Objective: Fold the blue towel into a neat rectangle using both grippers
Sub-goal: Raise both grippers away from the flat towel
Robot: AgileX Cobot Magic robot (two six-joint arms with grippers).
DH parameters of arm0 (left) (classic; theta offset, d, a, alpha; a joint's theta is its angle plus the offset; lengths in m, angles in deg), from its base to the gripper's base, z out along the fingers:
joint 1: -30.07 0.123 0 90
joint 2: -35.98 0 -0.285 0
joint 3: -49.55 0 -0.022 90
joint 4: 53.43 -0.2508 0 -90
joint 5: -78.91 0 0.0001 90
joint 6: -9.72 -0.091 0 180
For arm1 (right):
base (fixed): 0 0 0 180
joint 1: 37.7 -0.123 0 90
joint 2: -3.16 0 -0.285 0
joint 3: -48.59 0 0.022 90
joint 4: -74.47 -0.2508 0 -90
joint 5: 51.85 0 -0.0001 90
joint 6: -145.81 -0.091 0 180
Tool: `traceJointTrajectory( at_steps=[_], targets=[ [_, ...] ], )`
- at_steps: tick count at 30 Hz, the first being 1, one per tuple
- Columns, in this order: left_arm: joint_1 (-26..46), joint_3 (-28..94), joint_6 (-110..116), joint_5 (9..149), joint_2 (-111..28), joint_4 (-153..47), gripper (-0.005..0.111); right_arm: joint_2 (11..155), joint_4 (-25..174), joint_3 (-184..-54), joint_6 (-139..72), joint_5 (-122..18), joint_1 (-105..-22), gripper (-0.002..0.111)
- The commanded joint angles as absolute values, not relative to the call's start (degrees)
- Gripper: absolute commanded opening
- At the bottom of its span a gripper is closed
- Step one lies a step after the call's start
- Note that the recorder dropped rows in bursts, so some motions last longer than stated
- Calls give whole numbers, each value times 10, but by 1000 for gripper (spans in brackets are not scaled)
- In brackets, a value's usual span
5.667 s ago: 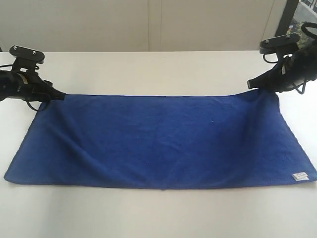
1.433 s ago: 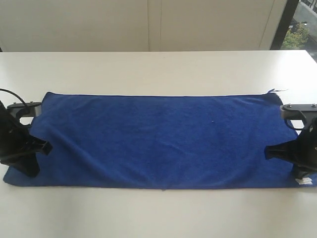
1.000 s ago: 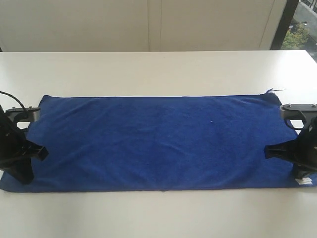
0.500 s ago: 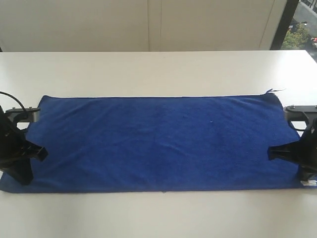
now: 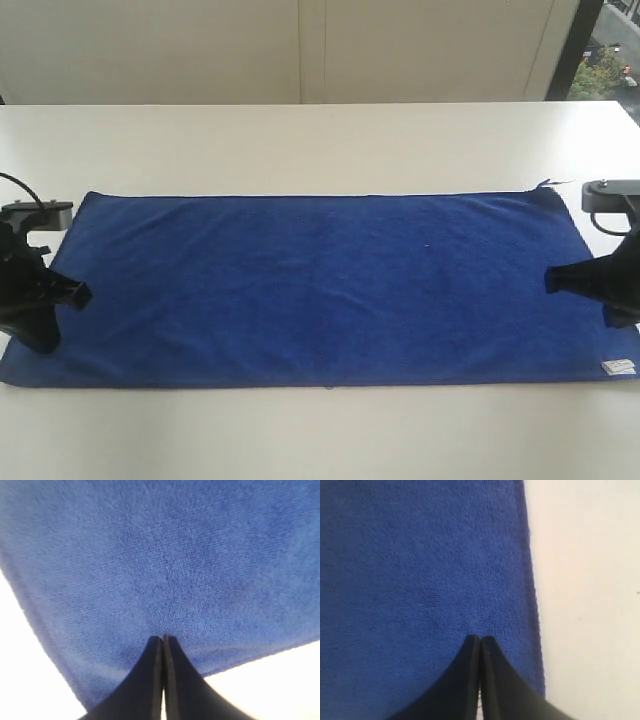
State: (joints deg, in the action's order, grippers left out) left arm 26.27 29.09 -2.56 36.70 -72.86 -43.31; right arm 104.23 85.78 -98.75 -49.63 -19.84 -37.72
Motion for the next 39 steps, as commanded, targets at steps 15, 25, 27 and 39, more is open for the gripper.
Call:
traceJointTrajectory(
  at_steps=[15, 25, 27, 39],
  targets=[
    [262, 291, -18, 389, -474, -386, 0, 803, 767, -990, -395, -229, -377, 0],
    [262, 288, 13, 356, -233, -381, 0, 651, 764, -987, -346, -238, -377, 0],
    [262, 280, 14, 360, -193, -381, 0, 638, 761, -987, -332, -238, -377, 0],
    [262, 186, 11, 367, -33, -420, 0, 638, 727, -949, -328, -298, -377, 0]
  ],
)
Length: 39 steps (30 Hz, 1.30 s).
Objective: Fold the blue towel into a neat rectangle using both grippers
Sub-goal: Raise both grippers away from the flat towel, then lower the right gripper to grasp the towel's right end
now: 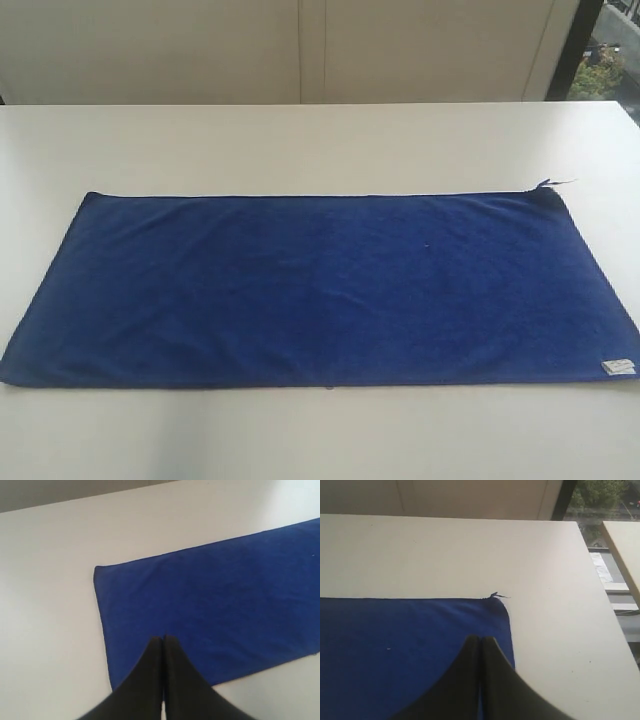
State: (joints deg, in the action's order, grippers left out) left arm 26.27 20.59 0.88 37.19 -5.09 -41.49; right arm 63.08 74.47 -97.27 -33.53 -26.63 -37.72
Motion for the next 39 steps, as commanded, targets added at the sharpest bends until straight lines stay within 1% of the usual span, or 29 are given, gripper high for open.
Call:
traceJointTrajectory(
  at_steps=[1, 5, 9, 14, 19, 23, 26, 29, 34, 36, 39],
  targets=[
    [262, 186, 9, 366, -33, -420, 0, 646, 727, -948, -332, -294, -377, 0],
    [262, 186, 8, 358, -32, -420, 0, 695, 730, -960, -352, -287, -377, 0],
    [262, 186, 8, 358, -32, -420, 0, 785, 740, -1007, -359, -273, -376, 0],
    [262, 186, 8, 358, -32, -420, 0, 942, 745, -1108, -356, -166, -352, 0],
    [262, 186, 8, 358, -32, -420, 0, 1055, 745, -1194, -302, -60, -315, 0],
    [262, 186, 8, 358, -32, -420, 0, 1117, 723, -1204, -286, -81, -291, 0],
    [262, 186, 8, 358, -32, -420, 0, 1150, 704, -1204, -259, -111, -290, 1],
    [262, 186, 8, 358, -32, -420, 0, 1174, 690, -1204, -221, -132, -290, 6],
    [262, 186, 8, 358, -32, -420, 0, 1197, 690, -1204, -205, -158, -290, 23],
    [262, 186, 8, 358, -32, -420, 0, 1204, 691, -1204, -197, -166, -290, 29],
    [262, 186, 8, 358, -32, -420, 0, 1213, 691, -1204, -191, -181, -290, 33]
  ],
)
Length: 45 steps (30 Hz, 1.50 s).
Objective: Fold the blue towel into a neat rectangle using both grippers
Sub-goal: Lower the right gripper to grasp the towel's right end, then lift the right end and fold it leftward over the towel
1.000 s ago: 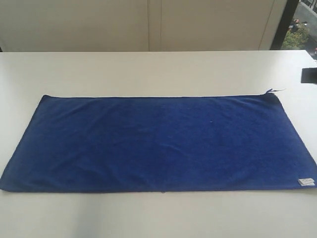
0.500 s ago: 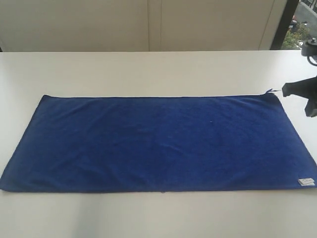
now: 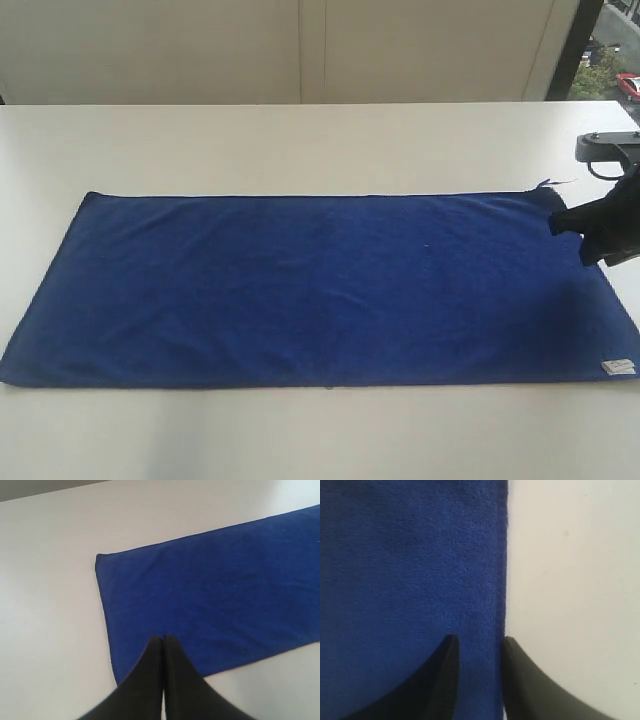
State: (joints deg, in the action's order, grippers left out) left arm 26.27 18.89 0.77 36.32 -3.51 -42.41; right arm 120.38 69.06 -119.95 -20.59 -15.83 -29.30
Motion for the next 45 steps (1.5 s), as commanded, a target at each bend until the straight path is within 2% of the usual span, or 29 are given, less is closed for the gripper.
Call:
traceJointTrajectory(
  at_steps=[1, 17, 20, 22, 23, 25, 39, 45],
  targets=[
    [262, 186, 8, 358, -32, -420, 0, 1215, 691, -1204, -191, -186, -290, 34],
    [262, 186, 8, 358, -32, -420, 0, 1259, 691, -1204, -161, -188, -290, 33],
    [262, 186, 8, 358, -32, -420, 0, 1262, 692, -1204, -158, -185, -290, 24],
    [262, 186, 8, 358, -32, -420, 0, 1262, 698, -1204, -158, -184, -290, 14],
    [262, 186, 8, 358, -32, -420, 0, 1262, 710, -1204, -160, -184, -290, 5],
    [262, 186, 7, 358, -32, -420, 0, 1262, 737, -1204, -165, -184, -289, 0],
    [262, 186, 7, 358, -32, -420, 0, 1257, 871, -1262, -346, -199, -168, 0],
    [262, 186, 7, 358, -32, -420, 0, 1219, 801, -1271, -327, -213, -181, 0]
  ],
)
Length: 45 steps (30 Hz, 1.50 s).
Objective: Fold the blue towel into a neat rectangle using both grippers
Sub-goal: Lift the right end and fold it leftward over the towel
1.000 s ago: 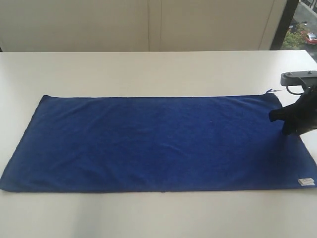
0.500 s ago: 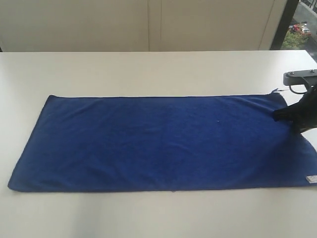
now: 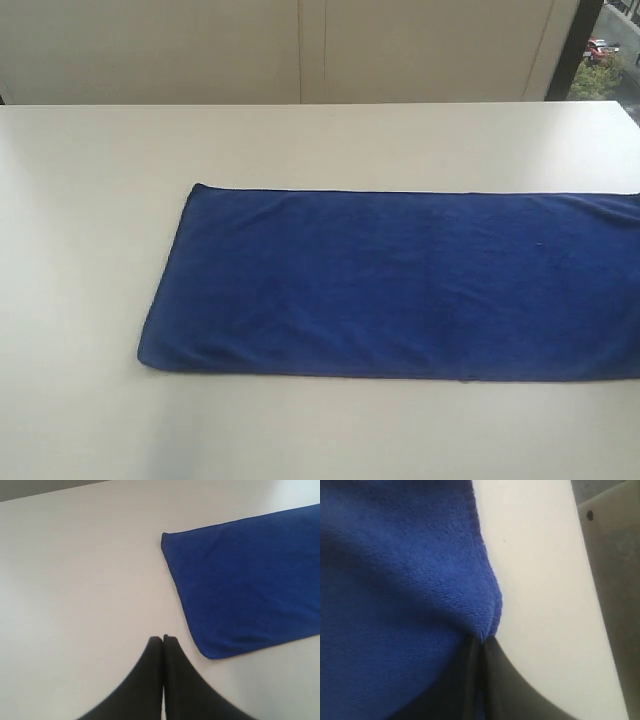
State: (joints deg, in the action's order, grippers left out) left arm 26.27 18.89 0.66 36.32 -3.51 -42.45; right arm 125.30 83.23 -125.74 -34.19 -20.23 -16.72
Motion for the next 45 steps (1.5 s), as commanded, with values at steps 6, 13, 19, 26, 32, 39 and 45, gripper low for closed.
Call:
traceJointTrajectory(
  at_steps=[6, 13, 19, 26, 32, 39, 45],
  targets=[
    [262, 186, 7, 358, -32, -420, 0, 1093, 801, -1303, -329, -158, -281, 0],
    [262, 186, 7, 358, -32, -420, 0, 1035, 801, -1347, -329, -104, -465, 0],
    [262, 186, 7, 358, -32, -420, 0, 1039, 802, -1384, -329, -97, -579, 0],
    [262, 186, 7, 358, -32, -420, 0, 1110, 802, -1424, -329, -104, -705, 0],
    [262, 186, 7, 358, -32, -420, 0, 1206, 802, -1492, -331, -112, -781, 0],
    [262, 186, 7, 358, -32, -420, 0, 1322, 802, -1586, -336, -112, -833, 0],
    [262, 186, 7, 358, -32, -420, 0, 1404, 802, -1642, -338, -111, -850, 0]
  ],
)
